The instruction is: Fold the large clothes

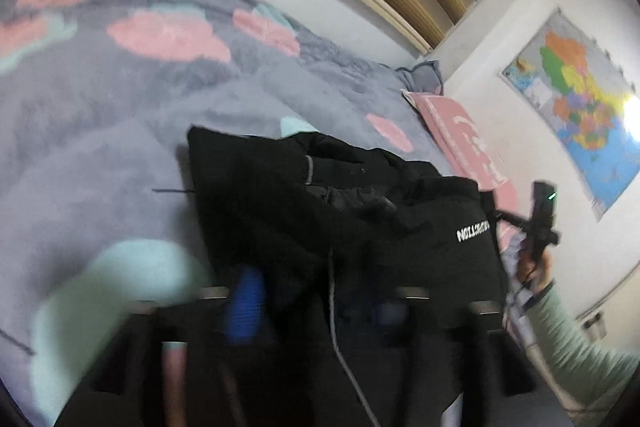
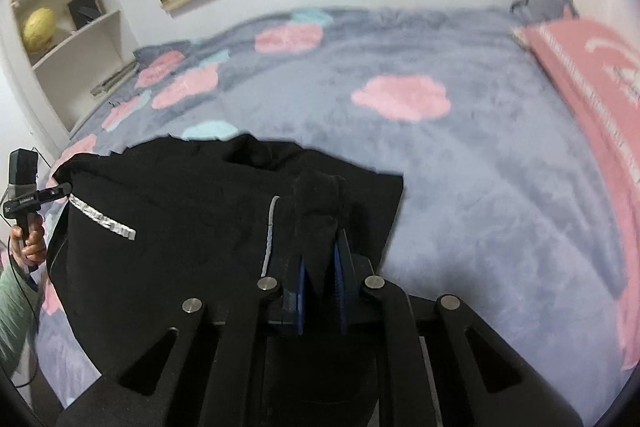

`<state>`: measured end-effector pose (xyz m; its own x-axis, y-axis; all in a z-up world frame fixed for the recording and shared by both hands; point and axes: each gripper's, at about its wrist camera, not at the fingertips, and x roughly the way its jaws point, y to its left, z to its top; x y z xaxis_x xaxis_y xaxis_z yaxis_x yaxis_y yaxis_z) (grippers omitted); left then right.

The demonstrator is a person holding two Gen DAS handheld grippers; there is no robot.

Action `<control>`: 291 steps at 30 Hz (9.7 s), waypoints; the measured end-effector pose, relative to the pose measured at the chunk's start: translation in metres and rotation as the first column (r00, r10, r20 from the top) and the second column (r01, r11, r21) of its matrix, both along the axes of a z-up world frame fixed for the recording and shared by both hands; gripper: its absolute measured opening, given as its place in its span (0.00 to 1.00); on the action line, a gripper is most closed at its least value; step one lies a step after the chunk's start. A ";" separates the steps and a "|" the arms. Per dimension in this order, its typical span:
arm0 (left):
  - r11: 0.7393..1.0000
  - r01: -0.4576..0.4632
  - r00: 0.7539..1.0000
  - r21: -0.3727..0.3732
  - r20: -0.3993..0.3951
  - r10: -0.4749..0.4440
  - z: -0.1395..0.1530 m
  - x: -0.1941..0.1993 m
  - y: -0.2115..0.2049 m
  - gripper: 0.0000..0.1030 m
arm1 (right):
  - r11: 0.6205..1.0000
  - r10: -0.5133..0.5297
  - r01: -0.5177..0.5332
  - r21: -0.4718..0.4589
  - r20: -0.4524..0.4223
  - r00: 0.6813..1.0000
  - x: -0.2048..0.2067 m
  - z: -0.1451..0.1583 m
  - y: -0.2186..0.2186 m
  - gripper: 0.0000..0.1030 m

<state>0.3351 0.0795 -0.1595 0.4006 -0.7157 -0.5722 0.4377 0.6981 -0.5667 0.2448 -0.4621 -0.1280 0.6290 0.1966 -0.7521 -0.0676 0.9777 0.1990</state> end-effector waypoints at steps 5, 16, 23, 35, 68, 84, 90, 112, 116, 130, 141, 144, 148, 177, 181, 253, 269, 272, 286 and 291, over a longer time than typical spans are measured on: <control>1.000 0.005 0.997 0.014 -0.073 -0.004 -0.015 0.026 -0.011 0.70 | 0.999 0.000 0.003 0.053 -0.069 0.998 0.016 -0.029 -0.007 0.42; 0.994 -0.050 0.996 0.098 0.079 0.043 0.003 0.004 -0.019 0.06 | 0.999 -0.053 0.053 -0.005 0.012 0.999 -0.002 -0.018 0.000 0.14; 0.996 -0.088 0.963 0.035 0.260 0.076 0.074 -0.031 -0.005 0.05 | 0.980 -0.102 0.133 -0.145 0.205 0.973 -0.034 0.062 0.020 0.12; 0.929 -0.362 0.894 0.073 0.311 0.324 0.128 0.042 -0.028 0.05 | 0.917 -0.210 0.294 -0.269 0.301 0.930 0.063 0.127 0.032 0.11; 0.974 -0.226 0.962 0.008 0.158 0.222 0.110 -0.014 -0.073 0.72 | 0.990 -0.122 0.119 0.081 0.023 0.992 0.028 0.065 0.086 0.57; 0.939 -0.111 0.993 0.326 0.001 0.118 -0.016 -0.019 -0.183 0.71 | 0.983 -0.084 0.064 -0.171 -0.112 0.990 0.032 -0.036 0.166 0.64; 0.968 -0.178 0.983 0.178 0.068 0.168 0.045 0.002 -0.174 0.71 | 0.975 -0.117 0.123 -0.183 0.045 0.992 0.068 0.030 0.157 0.62; 0.993 -0.112 0.989 0.032 -0.091 0.114 0.035 -0.021 -0.140 0.71 | 0.994 -0.058 0.059 -0.091 0.007 0.998 0.028 0.026 0.147 0.64; 0.988 -0.130 0.991 0.081 -0.022 0.132 0.038 -0.064 -0.127 0.71 | 0.995 -0.022 0.022 -0.098 -0.001 1.000 -0.017 0.029 0.165 0.64; 0.968 -0.167 0.981 0.186 -0.069 0.183 -0.042 -0.062 -0.144 0.71 | 0.994 -0.053 0.042 -0.102 -0.101 0.993 -0.014 -0.060 0.171 0.66; 0.972 -0.144 0.989 0.187 0.001 0.147 0.007 -0.122 -0.102 0.71 | 0.983 -0.029 0.083 0.161 -0.312 0.950 -0.045 -0.029 0.136 0.77; 0.965 -0.192 0.981 0.176 0.054 0.186 0.041 -0.141 -0.071 0.71 | 0.995 -0.041 0.062 0.078 -0.237 0.971 -0.074 0.005 0.132 0.77; 0.958 -0.251 0.965 0.137 0.110 0.237 0.076 -0.162 -0.031 0.71 | 0.995 -0.097 0.101 0.028 -0.114 0.989 -0.113 0.043 0.110 0.77; 0.929 -0.337 0.935 0.155 -0.058 0.349 0.004 -0.041 0.030 0.71 | 0.929 -0.308 0.330 0.167 -0.148 0.940 -0.056 -0.025 -0.055 0.78; 0.932 -0.332 0.934 0.142 -0.090 0.346 -0.014 -0.012 0.025 0.71 | 0.935 -0.293 0.314 0.163 -0.140 0.946 -0.033 -0.044 -0.063 0.78; 0.871 -0.395 0.821 -0.293 -0.538 0.191 -0.094 -0.169 0.098 0.46 | 0.858 -0.118 0.247 0.451 -0.295 0.948 -0.189 -0.071 -0.013 0.45; 0.966 -0.140 0.990 0.215 0.038 0.135 0.066 -0.262 -0.028 0.54 | 0.993 -0.103 0.103 0.050 -0.019 0.995 -0.242 0.058 0.113 0.58; 0.962 -0.112 0.994 0.249 0.036 0.107 0.054 -0.271 -0.053 0.54 | 0.997 -0.071 0.070 -0.019 -0.020 0.997 -0.240 0.044 0.151 0.58; 0.963 -0.123 0.989 0.241 -0.045 0.138 -0.008 -0.258 -0.067 0.52 | 0.982 -0.085 0.052 -0.183 -0.177 0.981 -0.216 -0.043 0.182 0.58; 0.942 -0.156 0.988 0.298 0.026 0.155 0.013 -0.269 -0.079 0.52 | 0.984 -0.098 0.073 -0.162 -0.156 0.983 -0.217 -0.015 0.183 0.59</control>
<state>0.0662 0.0009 -0.1468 0.4947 -0.4415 -0.7485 0.3115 0.8942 -0.3216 0.0283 -0.2787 -0.1431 0.5052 0.0207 -0.8628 0.0384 0.9982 0.0464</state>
